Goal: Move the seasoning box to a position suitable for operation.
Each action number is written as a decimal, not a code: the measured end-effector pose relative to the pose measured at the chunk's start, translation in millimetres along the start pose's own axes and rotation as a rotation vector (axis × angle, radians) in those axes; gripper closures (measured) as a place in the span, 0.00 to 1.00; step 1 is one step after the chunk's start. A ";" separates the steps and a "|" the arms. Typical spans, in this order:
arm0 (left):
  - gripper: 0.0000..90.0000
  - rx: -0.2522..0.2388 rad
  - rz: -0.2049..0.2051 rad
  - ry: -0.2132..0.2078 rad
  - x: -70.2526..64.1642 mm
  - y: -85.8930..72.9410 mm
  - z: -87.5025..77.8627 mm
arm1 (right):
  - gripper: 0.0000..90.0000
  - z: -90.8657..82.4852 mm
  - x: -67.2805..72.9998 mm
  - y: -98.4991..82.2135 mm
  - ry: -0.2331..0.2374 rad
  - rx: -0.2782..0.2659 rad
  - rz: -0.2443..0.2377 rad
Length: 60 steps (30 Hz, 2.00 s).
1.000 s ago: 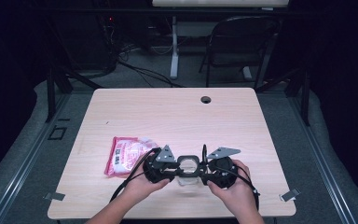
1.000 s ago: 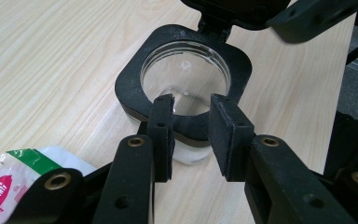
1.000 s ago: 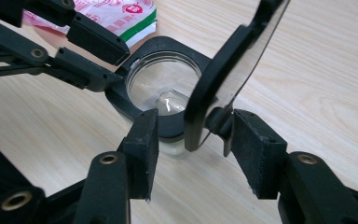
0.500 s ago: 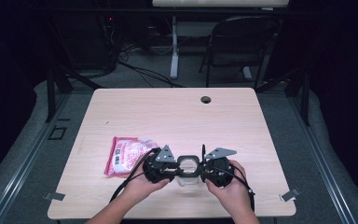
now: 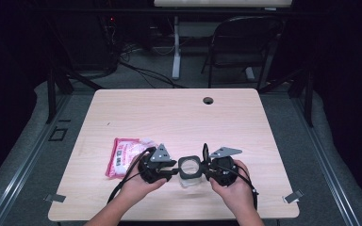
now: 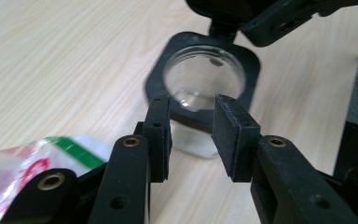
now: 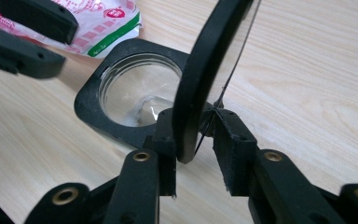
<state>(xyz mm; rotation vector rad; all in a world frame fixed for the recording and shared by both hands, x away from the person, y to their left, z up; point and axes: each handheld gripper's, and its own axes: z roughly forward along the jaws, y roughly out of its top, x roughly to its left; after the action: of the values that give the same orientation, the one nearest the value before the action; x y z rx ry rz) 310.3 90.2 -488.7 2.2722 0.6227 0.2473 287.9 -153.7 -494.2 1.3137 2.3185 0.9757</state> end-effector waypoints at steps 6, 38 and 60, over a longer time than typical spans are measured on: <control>0.68 -0.019 -0.049 0.054 13.4 -9.4 -13.9 | 0.85 4.5 -4.2 4.3 0.009 -0.007 0.003; 0.59 0.008 -0.128 0.152 38.3 -44.2 -38.1 | 0.79 13.4 -38.6 17.1 0.122 -0.009 0.040; 0.47 0.086 -0.138 0.136 39.6 -50.9 -23.2 | 0.60 5.1 -42.3 17.0 0.092 -0.040 0.051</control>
<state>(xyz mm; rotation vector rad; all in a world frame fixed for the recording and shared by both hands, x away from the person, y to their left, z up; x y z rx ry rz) 317.9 155.2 -509.5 2.2957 0.8721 0.3148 324.2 -181.3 -489.0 1.3448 2.3300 1.1150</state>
